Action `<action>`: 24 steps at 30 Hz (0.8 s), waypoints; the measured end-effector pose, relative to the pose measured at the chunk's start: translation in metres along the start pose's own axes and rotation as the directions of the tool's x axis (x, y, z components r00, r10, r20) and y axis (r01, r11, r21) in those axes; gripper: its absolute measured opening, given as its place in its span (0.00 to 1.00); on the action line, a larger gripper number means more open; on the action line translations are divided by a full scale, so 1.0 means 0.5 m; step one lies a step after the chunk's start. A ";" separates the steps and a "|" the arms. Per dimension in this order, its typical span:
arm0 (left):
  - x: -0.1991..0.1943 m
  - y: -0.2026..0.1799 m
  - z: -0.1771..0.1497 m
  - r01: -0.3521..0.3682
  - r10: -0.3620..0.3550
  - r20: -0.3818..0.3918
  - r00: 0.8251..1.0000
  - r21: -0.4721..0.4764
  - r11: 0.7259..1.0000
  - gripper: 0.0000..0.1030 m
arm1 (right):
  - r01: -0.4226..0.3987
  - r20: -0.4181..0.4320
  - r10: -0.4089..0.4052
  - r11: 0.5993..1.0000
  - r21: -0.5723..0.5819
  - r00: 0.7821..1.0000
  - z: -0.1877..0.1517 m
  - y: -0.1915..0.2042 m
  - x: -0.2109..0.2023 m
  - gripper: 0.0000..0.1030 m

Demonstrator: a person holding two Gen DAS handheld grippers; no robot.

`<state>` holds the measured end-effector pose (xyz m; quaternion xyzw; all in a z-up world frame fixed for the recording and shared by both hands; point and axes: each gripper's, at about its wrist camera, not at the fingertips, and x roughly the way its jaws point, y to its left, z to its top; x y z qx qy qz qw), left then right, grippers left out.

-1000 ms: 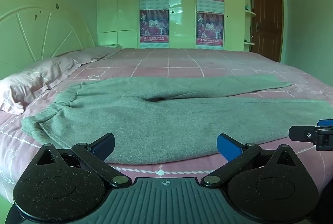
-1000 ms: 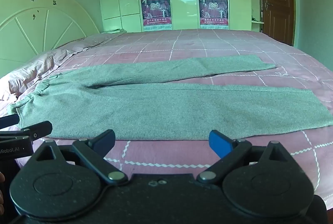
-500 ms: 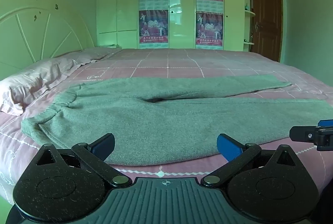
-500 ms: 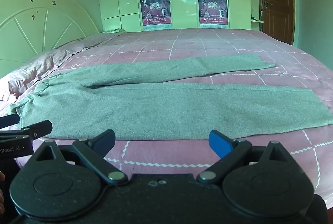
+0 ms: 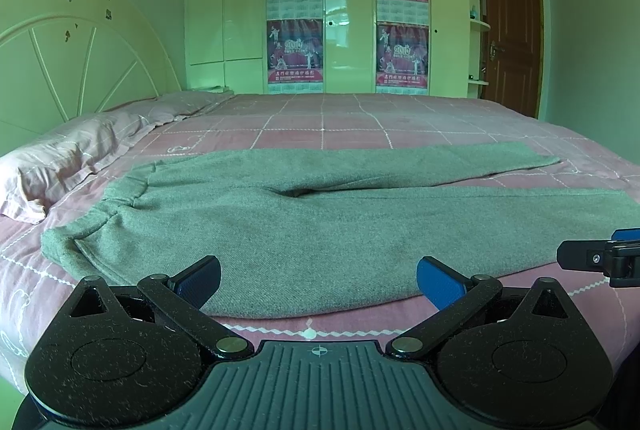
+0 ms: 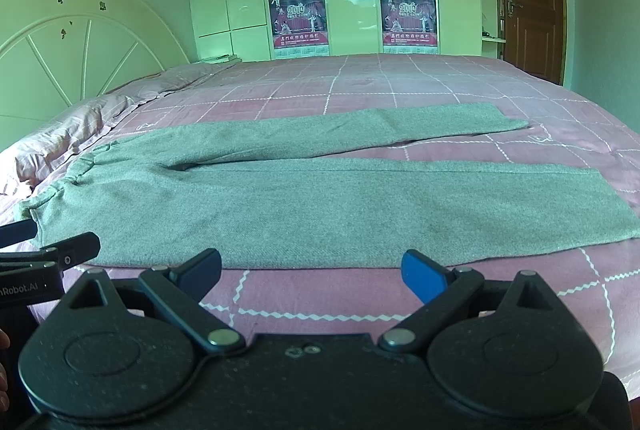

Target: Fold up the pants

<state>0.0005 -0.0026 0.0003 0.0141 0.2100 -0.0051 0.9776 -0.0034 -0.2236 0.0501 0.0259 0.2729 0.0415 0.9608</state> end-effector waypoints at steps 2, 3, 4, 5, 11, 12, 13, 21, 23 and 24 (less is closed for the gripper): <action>0.000 0.000 0.000 0.002 -0.002 -0.001 1.000 0.001 1.000 1.00 | 0.000 0.000 0.000 1.000 0.000 1.000 0.000 0.000 0.000 0.88; 0.000 0.000 0.000 0.002 -0.002 -0.002 1.000 0.001 1.000 1.00 | 0.001 0.000 -0.001 1.000 0.000 1.000 0.001 0.000 0.000 0.88; 0.000 0.000 0.000 0.002 -0.002 -0.002 1.000 0.002 1.000 1.00 | 0.000 0.000 0.000 1.000 0.001 1.000 0.001 0.000 0.000 0.88; 0.000 0.000 0.000 0.002 -0.002 -0.002 1.000 0.001 1.000 1.00 | 0.000 0.000 0.000 1.000 0.001 1.000 0.000 0.000 0.000 0.88; 0.001 0.000 -0.001 0.004 -0.004 -0.003 1.000 0.002 1.000 1.00 | -0.001 -0.001 0.001 1.000 0.001 1.000 0.000 0.000 0.000 0.88; 0.001 0.000 -0.001 0.004 -0.004 -0.003 1.000 0.002 1.000 1.00 | 0.000 -0.001 0.000 1.000 0.001 1.000 0.000 0.000 0.000 0.88; 0.001 0.000 -0.001 0.003 -0.003 -0.003 1.000 0.002 1.000 1.00 | 0.000 0.000 0.000 1.000 0.000 1.000 0.000 0.000 0.000 0.88; 0.003 0.000 -0.001 0.001 -0.001 -0.001 1.000 0.005 1.000 1.00 | 0.000 -0.001 0.000 1.000 0.001 1.000 0.001 -0.001 -0.001 0.88; 0.004 0.000 -0.001 0.003 -0.003 -0.001 1.000 0.004 1.000 1.00 | 0.000 -0.001 0.000 1.000 0.001 1.000 0.001 -0.002 -0.001 0.88; 0.004 0.000 -0.001 0.001 -0.001 -0.001 1.000 0.007 1.000 1.00 | 0.000 -0.002 0.000 1.000 0.002 1.000 0.001 -0.002 -0.001 0.88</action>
